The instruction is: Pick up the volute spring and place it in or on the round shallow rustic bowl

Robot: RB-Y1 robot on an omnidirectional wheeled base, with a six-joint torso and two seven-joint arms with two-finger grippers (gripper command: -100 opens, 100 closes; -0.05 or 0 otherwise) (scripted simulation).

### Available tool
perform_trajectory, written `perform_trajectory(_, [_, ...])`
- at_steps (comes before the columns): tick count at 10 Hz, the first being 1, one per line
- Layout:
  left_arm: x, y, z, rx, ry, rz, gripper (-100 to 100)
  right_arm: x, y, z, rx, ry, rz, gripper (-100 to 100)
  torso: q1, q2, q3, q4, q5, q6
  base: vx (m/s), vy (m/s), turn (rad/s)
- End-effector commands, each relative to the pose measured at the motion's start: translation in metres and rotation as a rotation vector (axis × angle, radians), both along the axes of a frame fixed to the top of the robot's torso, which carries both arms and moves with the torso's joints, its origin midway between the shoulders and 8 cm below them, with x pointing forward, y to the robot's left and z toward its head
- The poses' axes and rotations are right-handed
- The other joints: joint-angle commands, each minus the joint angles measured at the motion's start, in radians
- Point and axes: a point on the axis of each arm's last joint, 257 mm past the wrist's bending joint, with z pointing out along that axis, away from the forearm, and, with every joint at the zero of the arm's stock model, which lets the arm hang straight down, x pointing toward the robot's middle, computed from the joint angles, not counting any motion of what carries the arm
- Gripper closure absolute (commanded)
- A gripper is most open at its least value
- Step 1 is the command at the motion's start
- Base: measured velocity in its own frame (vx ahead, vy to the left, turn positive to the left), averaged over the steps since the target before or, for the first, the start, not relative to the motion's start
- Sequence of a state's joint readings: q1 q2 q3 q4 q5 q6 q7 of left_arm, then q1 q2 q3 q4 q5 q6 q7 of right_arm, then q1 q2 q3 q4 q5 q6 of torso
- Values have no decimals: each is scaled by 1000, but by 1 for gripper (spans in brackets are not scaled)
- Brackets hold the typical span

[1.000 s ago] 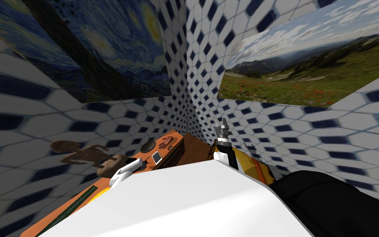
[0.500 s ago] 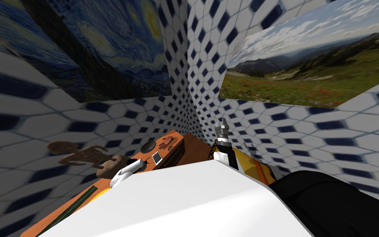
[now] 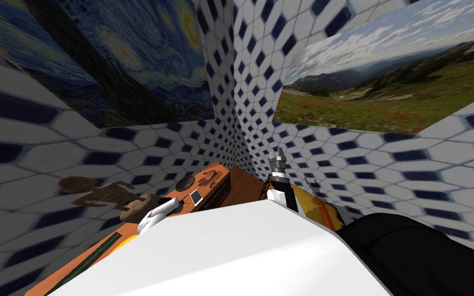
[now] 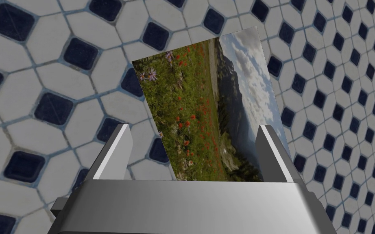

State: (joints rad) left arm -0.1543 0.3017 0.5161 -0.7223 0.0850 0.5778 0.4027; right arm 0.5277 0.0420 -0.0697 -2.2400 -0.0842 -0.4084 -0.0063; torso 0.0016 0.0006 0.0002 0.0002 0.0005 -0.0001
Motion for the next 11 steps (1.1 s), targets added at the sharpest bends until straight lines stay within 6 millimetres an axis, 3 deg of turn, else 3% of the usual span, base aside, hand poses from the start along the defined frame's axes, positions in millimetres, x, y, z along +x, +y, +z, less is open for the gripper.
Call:
perform_trajectory(1, [3,4,6,0,0,5,100,0,0,0,0,0,0,0,0,0,0,0,0,0,-53,-26,-51])
perform_trajectory(4, [6,7,10,1,-1,8,100,0,0,0,0,0,0,0,-2,2,1,0,0,-1,-40,-23,-15])
perform_trajectory(5, [6,7,10,0,0,8,0,0,0,0,0,0,0,0,-1,1,0,0,0,-1,0,0,0])
perform_trajectory(6, [21,20,25,23,-20,-2,100,0,0,0,0,0,0,0,0,0,0,0,0,-1,4,-158,-171])
perform_trajectory(8, [27,34,38,43,-4,-27,100,0,0,0,0,0,0,0,-17,-4,-2,1,-2,4,35,-240,-254])
perform_trajectory(11, [31,53,55,73,28,-62,100,0,0,0,0,0,0,0,-7,-4,-2,0,-2,2,33,-70,-150])
